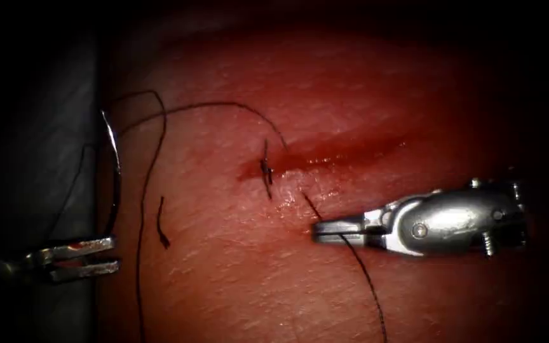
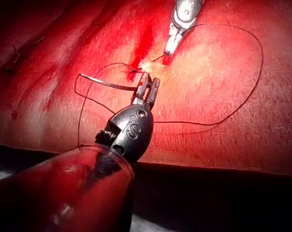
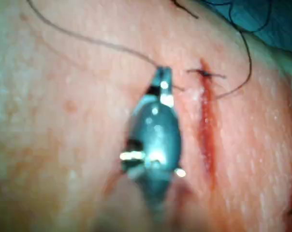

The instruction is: Wound Closure

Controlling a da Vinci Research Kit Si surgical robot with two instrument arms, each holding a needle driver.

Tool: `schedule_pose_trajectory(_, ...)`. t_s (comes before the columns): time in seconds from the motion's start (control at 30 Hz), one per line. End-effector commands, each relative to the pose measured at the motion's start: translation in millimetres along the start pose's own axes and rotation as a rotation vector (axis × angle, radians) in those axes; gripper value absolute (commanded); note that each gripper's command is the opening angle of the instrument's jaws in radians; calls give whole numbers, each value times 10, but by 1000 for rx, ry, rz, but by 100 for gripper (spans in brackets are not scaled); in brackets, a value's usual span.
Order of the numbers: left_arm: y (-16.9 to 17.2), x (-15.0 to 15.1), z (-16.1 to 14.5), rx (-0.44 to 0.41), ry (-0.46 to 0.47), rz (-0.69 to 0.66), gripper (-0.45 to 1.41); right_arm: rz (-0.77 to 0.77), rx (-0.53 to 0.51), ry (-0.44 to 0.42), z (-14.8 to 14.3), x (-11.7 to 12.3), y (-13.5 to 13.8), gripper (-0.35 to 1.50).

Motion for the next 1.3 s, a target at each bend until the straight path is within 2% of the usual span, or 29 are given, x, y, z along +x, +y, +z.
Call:
schedule_pose_trajectory(0.03, 5, -6, 6, -1, 0, -1, -45, -4, 17, 18, 6, 23, -29, -35)
schedule_pose_trajectory(0.47, 5, -5, 4, -1, 0, -1, -45, -49, 114, 49, -24, 113, -101, -35)
schedule_pose_trajectory(0.53, 6, -5, 5, -1, 0, 0, -45, -48, 116, 51, -26, 116, -101, -35)
schedule_pose_trajectory(0.6, 6, -6, 5, 0, 0, 0, -45, -43, 112, 40, -21, 105, -91, -35)
schedule_pose_trajectory(0.67, 7, -6, 4, 0, 0, 1, -45, -33, 100, 31, -16, 90, -75, -6)
schedule_pose_trajectory(0.8, 7, -6, 4, 0, 0, -5, -45, -13, 74, 20, -12, 66, -48, 37)
schedule_pose_trajectory(0.83, 7, -6, 4, 0, 0, -5, -45, -6, 59, 30, -10, 54, -34, 56)
schedule_pose_trajectory(0.87, 7, -6, 4, -1, 0, -5, -45, -4, 58, 30, -9, 48, -28, 62)
schedule_pose_trajectory(1.0, 7, -6, 4, 0, 0, -5, -45, 2, 41, 17, 0, 20, -3, 67)
schedule_pose_trajectory(1.17, 7, -7, 2, -1, 1, -4, -45, 16, 19, 1, 4, 0, 21, 74)
schedule_pose_trajectory(1.3, 7, -7, 0, -3, 1, -4, -45, 23, 19, 1, -2, -8, 34, 72)
